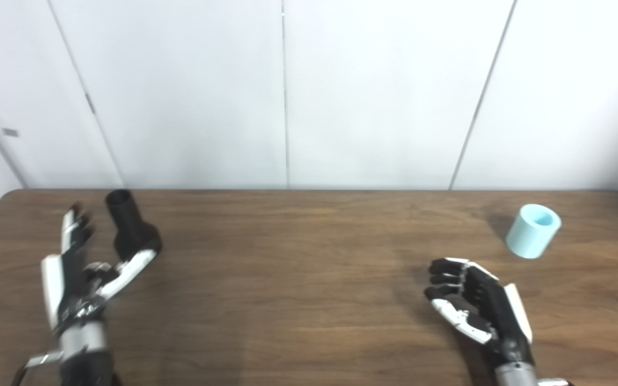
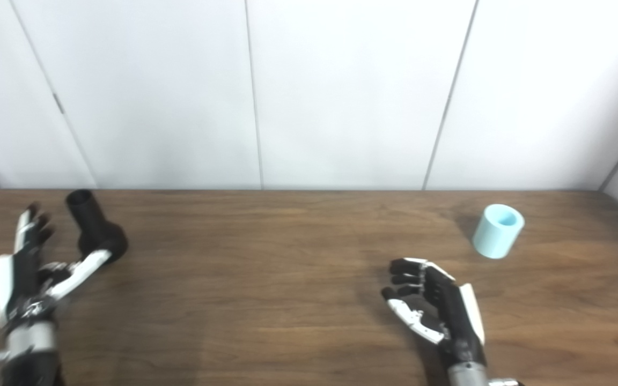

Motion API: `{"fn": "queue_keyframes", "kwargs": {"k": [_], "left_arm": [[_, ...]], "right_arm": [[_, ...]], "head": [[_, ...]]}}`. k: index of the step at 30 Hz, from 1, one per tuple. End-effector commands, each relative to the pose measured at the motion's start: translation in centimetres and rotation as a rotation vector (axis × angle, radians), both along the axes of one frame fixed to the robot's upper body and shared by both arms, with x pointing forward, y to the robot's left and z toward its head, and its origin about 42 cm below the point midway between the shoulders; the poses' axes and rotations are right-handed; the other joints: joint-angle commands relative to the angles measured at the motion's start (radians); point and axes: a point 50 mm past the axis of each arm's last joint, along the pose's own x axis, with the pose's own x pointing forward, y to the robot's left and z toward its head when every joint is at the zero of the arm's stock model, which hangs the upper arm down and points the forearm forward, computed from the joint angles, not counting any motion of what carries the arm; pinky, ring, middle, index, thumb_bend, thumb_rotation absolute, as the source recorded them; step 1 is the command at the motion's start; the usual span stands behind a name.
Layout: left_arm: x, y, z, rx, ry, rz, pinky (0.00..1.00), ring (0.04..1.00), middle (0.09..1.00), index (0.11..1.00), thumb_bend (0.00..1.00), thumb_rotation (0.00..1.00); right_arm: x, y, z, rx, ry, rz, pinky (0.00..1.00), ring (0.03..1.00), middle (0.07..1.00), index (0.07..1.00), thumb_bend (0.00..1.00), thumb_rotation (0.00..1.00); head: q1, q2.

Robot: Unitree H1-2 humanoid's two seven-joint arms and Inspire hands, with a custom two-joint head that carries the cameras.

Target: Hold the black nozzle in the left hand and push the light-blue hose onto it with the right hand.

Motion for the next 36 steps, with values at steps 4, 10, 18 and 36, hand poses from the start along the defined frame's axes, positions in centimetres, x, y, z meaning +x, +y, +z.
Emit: {"fn": "queue_keyframes", "kwargs": {"k": [4,10,18,36], "left_arm": [[2.3,4.1,-3.1,0.015,-0.023,0.018,0.0,0.987,0.956,1.0,0.92,0.3],[4.4,4.9,-4.3,0.049,0.01,0.064,0.0,1.0,0.992,1.0,0.99,0.36],[6.2,2.9,-4.7,0.012,0.06,0.167,0.0,1.0,1.0,1.0,1.0,0.39],[7.1,1.6,-6.0,0.063,0.137,0.135,0.0,1.0,0.956,0.972,1.0,0.43]], "right_arm": [[-0.2,-2.3,-0.4,-0.009,-0.011,-0.007,0.56,0.645,0.658,0.632,0.26,0.06],[-0.1,-3.7,-0.4,-0.013,-0.016,-0.025,0.57,0.647,0.661,0.636,0.25,0.0],[0.7,-6.1,-0.4,0.026,0.005,-0.029,0.55,0.656,0.665,0.632,0.23,0.08],[1.8,-7.6,-1.1,-0.01,0.027,-0.055,0.51,0.624,0.644,0.603,0.22,0.36]], "head": [[0.074,-0.003],[0.229,-0.019],[0.442,-0.058],[0.518,-0.102]]}}
